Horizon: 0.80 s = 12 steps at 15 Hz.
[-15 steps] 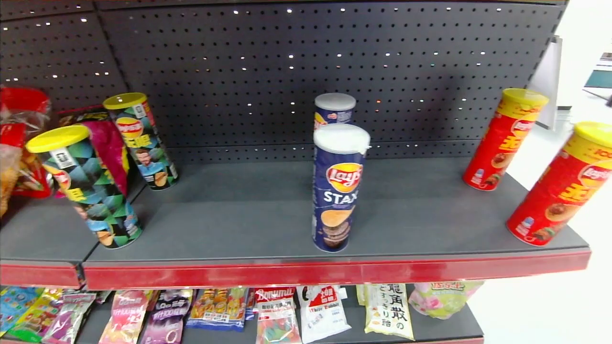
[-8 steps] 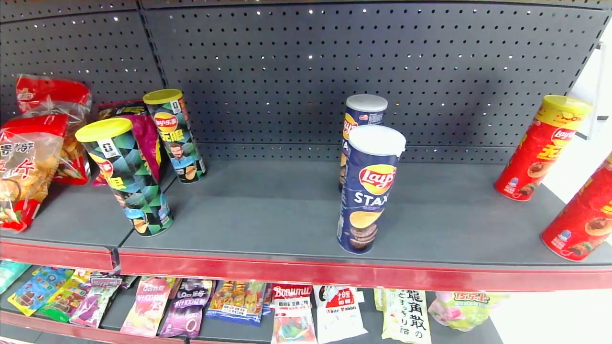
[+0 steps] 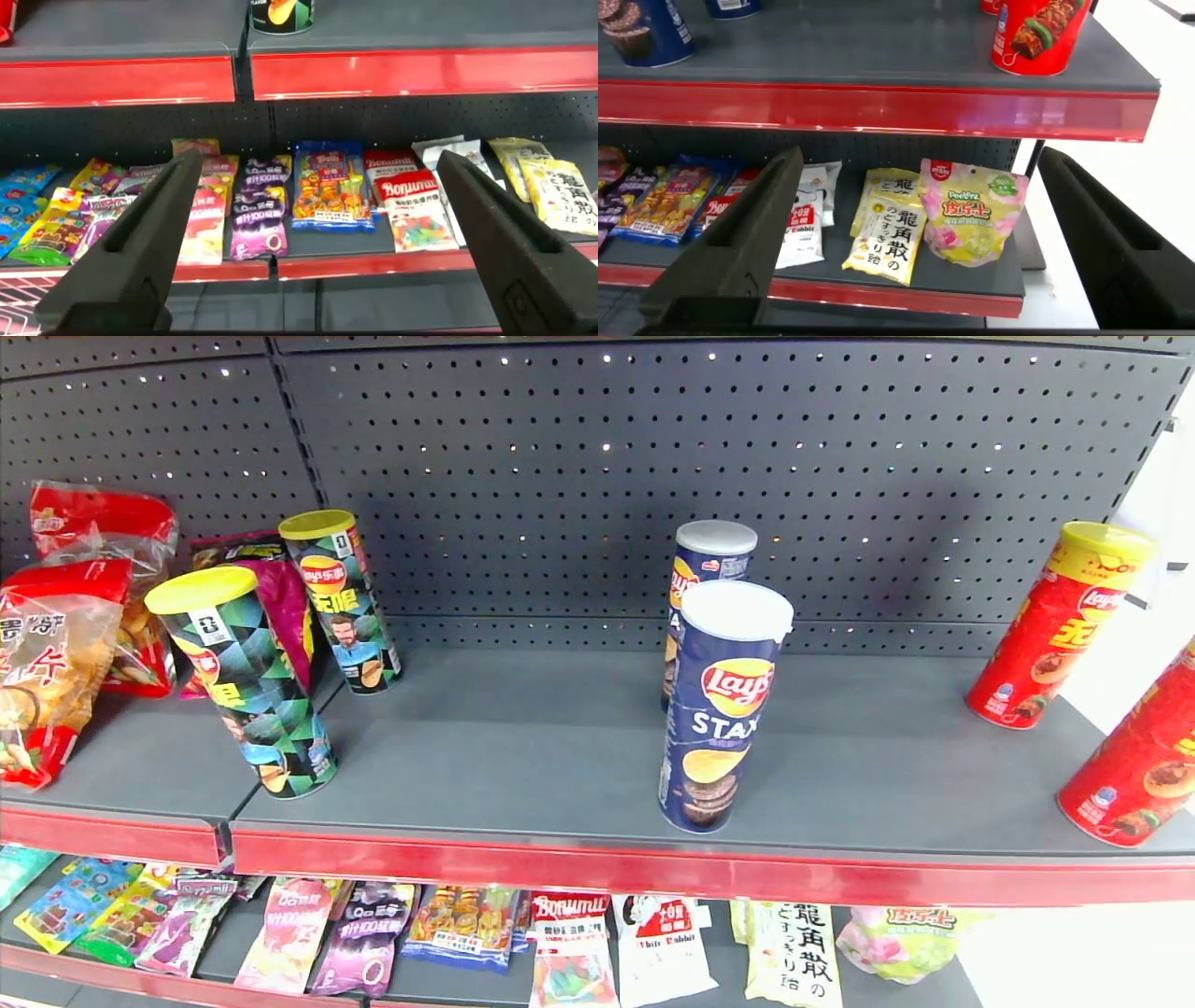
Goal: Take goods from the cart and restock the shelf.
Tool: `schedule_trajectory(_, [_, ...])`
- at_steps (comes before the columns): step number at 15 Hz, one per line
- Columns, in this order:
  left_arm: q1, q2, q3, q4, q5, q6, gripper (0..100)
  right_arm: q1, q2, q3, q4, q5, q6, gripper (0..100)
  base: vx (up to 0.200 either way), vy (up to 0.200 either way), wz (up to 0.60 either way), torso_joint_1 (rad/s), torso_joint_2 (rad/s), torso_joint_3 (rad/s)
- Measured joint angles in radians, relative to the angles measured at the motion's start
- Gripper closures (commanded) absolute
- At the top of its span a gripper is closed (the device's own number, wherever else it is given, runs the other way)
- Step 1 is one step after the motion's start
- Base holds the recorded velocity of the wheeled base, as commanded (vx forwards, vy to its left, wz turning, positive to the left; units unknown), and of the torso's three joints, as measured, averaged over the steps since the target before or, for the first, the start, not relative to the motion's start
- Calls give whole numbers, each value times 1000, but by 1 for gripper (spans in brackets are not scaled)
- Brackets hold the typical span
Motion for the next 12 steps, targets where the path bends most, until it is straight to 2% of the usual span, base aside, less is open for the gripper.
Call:
schedule_trajectory(3, [0, 0, 0, 0, 0, -1, 0, 1, 6, -15, -11, 7, -3, 0, 0, 0, 0, 0, 0, 0])
schedule_trajectory(6, [0, 0, 0, 0, 0, -3, 0, 68, 180, -283, -39, 64, 32, 0, 0, 0, 0, 0, 0, 0])
schedule_trajectory(7, [0, 0, 0, 0, 0, -2, 0, 89, 224, -322, -44, 74, 37, 0, 0, 0, 0, 0, 0, 0])
schedule_trajectory(9, [0, 0, 0, 0, -1, -3, 0, 193, 416, -408, -68, 135, 49, 0, 0, 0, 0, 0, 0, 0])
schedule_trajectory(12, [0, 0, 0, 0, 0, -3, 0, 324, 645, -456, -91, 205, 53, 0, 0, 0, 0, 0, 0, 0])
